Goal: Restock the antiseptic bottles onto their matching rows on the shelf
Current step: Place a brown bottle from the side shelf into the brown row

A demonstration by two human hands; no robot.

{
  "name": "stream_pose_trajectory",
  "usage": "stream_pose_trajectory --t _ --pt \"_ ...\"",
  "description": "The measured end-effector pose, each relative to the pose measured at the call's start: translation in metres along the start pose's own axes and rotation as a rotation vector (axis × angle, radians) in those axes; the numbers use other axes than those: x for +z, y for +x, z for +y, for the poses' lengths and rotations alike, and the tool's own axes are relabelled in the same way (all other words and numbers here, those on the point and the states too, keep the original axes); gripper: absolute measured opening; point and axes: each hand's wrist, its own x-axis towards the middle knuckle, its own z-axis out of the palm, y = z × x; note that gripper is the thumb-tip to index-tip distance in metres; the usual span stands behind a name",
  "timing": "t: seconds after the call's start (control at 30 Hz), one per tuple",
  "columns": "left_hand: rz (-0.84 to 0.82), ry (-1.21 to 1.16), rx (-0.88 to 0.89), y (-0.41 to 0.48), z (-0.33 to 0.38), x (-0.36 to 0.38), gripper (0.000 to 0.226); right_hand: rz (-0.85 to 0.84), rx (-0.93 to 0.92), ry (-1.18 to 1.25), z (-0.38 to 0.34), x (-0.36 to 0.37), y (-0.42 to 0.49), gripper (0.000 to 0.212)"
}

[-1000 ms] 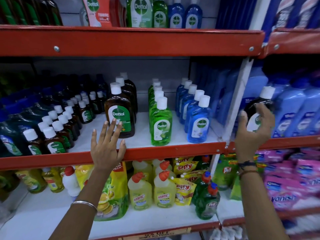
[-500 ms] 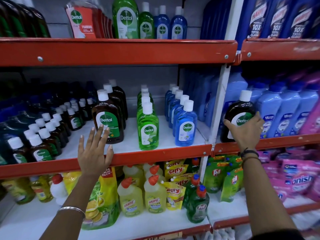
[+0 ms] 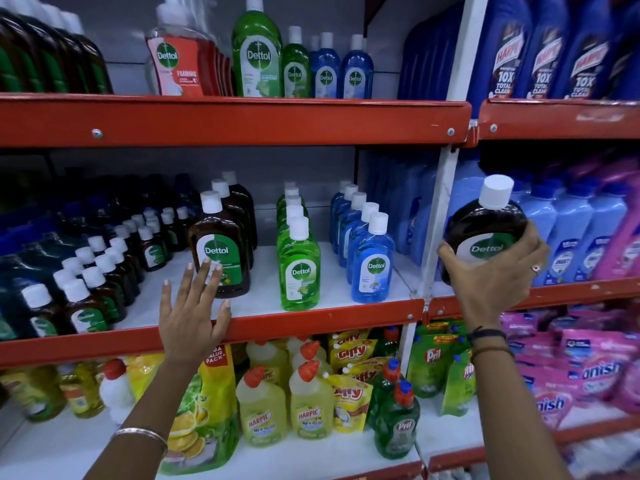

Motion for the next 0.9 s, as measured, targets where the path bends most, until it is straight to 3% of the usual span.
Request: stream_pose_trajectory --t 0.2,0.47,0.63,0.9 --pt "0.01 -0.047 -0.059 0.002 -0.012 -0.01 0.063 -0.03 -0.099 0.138 -0.061 -0.022 -0.044 0.107" --pt "0.027 0.038 -0.067 -0.01 -0.059 -0.016 0.062 -0.328 -0.149 0.408 -0.151 -0.013 -0.135 0.107" --pt "0.04 0.075 -0.027 -0.014 -0.071 -0.014 0.062 -0.433 -0.122 0.403 -0.194 0.017 -0.179 0.105" --pt "0.117 0.076 0.006 -0.015 -0.076 -0.006 0.06 -0.468 -0.091 0.277 -0.222 0.07 -0.218 0.108"
